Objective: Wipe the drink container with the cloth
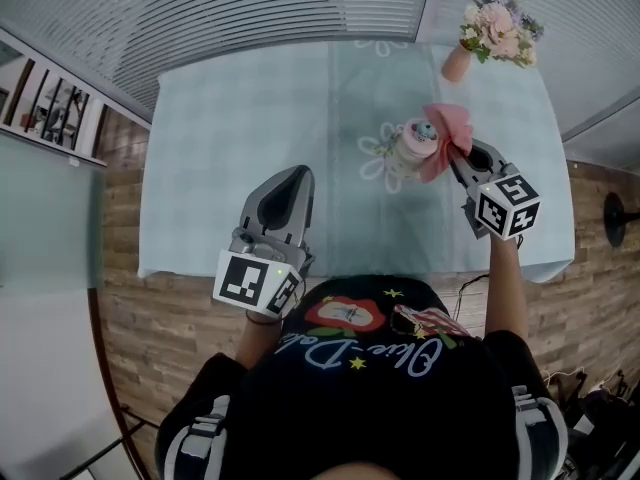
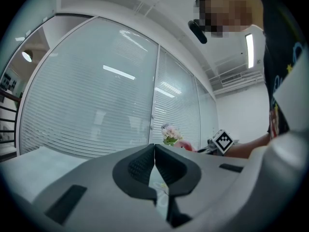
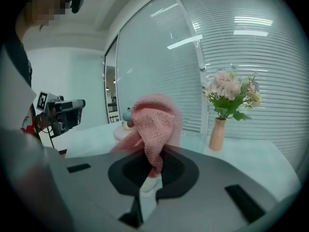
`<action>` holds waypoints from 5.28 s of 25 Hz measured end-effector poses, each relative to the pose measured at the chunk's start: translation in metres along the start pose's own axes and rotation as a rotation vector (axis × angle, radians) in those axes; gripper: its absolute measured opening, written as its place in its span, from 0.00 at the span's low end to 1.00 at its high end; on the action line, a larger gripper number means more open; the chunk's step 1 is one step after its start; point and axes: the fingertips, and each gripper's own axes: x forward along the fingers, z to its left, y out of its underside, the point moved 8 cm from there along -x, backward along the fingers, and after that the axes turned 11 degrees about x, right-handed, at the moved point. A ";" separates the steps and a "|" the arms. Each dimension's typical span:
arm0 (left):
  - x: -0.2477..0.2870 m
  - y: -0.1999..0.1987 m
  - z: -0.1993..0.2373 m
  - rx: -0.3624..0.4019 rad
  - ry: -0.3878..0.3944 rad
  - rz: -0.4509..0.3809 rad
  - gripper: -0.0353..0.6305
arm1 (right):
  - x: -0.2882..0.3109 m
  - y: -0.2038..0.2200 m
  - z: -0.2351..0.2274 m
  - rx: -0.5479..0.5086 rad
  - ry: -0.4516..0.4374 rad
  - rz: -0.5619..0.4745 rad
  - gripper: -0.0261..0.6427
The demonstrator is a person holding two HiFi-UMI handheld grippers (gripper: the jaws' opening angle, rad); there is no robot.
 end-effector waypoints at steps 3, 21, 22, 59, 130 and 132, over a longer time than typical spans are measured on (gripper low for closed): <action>0.001 0.000 0.001 -0.004 -0.011 0.005 0.06 | 0.008 0.001 0.002 -0.067 0.002 0.050 0.06; 0.015 0.007 0.007 -0.027 -0.041 0.038 0.06 | 0.039 0.029 -0.014 -0.120 0.009 0.218 0.06; 0.016 0.008 0.008 -0.026 -0.044 0.039 0.06 | 0.041 0.031 -0.015 -0.125 0.009 0.229 0.06; 0.024 0.004 0.005 -0.022 -0.012 0.028 0.06 | 0.039 0.043 -0.031 -0.364 0.181 0.403 0.06; 0.026 0.021 0.003 -0.049 -0.267 0.173 0.06 | 0.133 0.021 -0.026 -0.894 -0.527 0.562 0.06; 0.023 0.021 0.004 -0.047 -0.274 0.176 0.06 | 0.136 0.024 -0.027 -0.909 -0.525 0.574 0.06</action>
